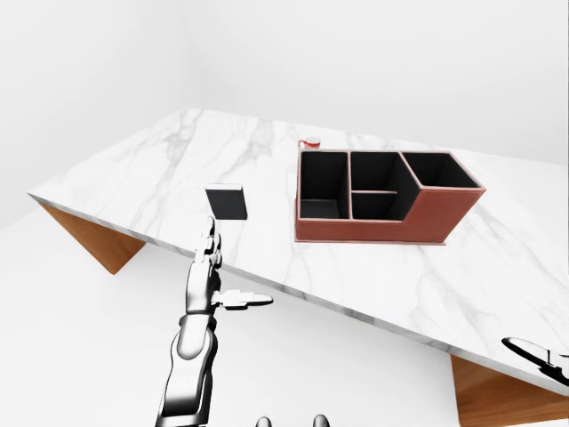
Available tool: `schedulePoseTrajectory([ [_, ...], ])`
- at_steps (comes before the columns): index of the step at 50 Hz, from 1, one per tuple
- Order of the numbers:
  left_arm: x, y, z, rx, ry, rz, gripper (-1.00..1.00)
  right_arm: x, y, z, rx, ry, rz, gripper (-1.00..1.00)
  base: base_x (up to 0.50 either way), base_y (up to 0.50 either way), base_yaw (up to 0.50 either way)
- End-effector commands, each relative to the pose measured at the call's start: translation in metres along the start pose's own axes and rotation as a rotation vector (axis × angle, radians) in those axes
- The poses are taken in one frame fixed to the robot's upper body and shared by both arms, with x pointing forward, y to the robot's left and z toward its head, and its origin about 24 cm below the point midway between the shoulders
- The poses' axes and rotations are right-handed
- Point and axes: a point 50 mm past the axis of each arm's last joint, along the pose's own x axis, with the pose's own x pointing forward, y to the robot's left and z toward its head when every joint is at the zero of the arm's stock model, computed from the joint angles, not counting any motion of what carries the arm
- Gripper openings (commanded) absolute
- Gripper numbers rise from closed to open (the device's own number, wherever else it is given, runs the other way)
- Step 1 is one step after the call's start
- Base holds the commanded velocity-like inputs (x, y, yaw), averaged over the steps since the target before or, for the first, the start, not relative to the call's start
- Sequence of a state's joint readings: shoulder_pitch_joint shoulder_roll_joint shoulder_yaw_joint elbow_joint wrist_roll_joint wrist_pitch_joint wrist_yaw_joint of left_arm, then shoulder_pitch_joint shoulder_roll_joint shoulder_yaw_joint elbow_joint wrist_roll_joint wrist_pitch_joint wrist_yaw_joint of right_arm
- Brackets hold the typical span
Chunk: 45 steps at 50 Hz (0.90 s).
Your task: Pick up the book and place it in the left compartment of the caddy.
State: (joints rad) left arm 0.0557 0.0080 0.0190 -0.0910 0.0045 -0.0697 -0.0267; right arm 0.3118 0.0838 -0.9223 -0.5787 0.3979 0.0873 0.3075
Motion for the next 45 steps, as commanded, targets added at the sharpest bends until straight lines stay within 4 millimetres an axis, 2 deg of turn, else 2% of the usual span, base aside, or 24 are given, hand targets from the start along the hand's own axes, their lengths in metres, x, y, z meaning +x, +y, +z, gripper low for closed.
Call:
schedulePoseTrajectory([
  [1, 0.0002, 0.0002, 0.0004, 0.000, 0.000, 0.001, 1.00, 0.0001, 0.0003, 0.0009, -0.002, -0.004, 0.002, 1.00, 0.06, -0.14, 0.00],
  [22, -0.0018, -0.0001, 0.0031, -0.002, 0.000, 0.002, 1.00, -0.0008, 0.0001, 0.0010, 0.004, -0.004, 0.006, 1.00, 0.01, -0.01, 0.00],
  [45, -0.0012, 0.0003, 0.0028, 0.001, -0.001, 0.005, 1.00, -0.0011, 0.0008, 0.0025, 0.002, -0.010, 0.008, 1.00, 0.22, 0.09, 0.00],
])
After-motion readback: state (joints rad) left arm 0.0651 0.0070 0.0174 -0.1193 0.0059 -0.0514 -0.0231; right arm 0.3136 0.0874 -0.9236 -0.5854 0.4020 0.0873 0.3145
